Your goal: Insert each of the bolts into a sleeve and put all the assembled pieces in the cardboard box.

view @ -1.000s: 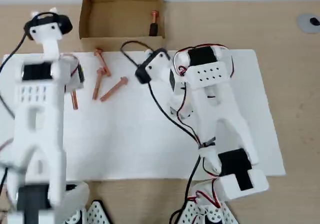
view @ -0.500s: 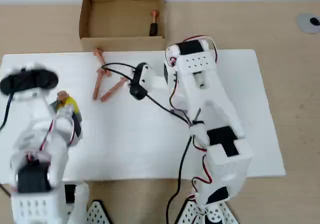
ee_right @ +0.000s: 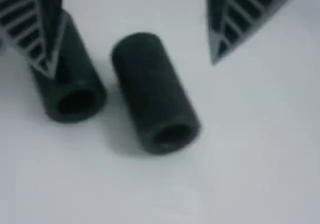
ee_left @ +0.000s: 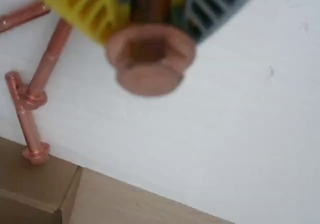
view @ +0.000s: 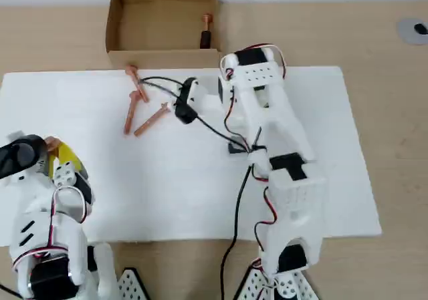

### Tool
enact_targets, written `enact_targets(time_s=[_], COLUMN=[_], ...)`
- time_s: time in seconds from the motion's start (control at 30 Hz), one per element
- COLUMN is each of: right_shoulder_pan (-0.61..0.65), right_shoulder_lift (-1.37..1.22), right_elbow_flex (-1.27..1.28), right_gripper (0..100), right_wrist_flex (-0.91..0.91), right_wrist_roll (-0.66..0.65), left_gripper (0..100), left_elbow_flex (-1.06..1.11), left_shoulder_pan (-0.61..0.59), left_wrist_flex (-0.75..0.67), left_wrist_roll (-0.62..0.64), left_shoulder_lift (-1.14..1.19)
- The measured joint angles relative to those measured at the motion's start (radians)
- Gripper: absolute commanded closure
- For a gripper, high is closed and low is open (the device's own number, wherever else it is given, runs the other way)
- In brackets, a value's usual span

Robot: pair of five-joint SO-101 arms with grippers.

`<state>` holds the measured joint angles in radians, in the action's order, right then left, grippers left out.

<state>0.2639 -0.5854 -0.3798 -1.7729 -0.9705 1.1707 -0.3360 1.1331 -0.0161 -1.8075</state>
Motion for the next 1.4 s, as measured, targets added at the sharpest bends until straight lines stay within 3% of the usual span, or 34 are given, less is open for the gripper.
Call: enact_targets(time_s=[0.2, 1.0, 1.07, 1.2, 1.4], right_shoulder_pan=[-0.071, -0.077, -0.077, -0.078, -0.11], right_shoulder_lift=[-0.121, -0.235, -0.235, -0.238, -0.29], right_elbow_flex=[-0.072, -0.19, -0.19, -0.201, -0.296], right_gripper=[75.3, 75.6, 80.0, 99.0, 98.8], right_wrist_flex=[-0.002, -0.014, -0.014, -0.014, -0.003], right_wrist_roll=[-0.003, -0.003, -0.003, -0.003, 0.034], left_gripper=[99, 99, 99, 99, 99], left_elbow_flex=[0.0, 0.0, 0.0, 0.0, 0.0], left_shoulder_pan=[0.0, 0.0, 0.0, 0.0, 0.0], left_wrist_flex=[0.0, 0.0, 0.0, 0.0, 0.0], left_wrist_roll=[0.0, 0.0, 0.0, 0.0, 0.0], left_shoulder_lift=[-0.003, -0.003, -0.003, -0.003, -0.003])
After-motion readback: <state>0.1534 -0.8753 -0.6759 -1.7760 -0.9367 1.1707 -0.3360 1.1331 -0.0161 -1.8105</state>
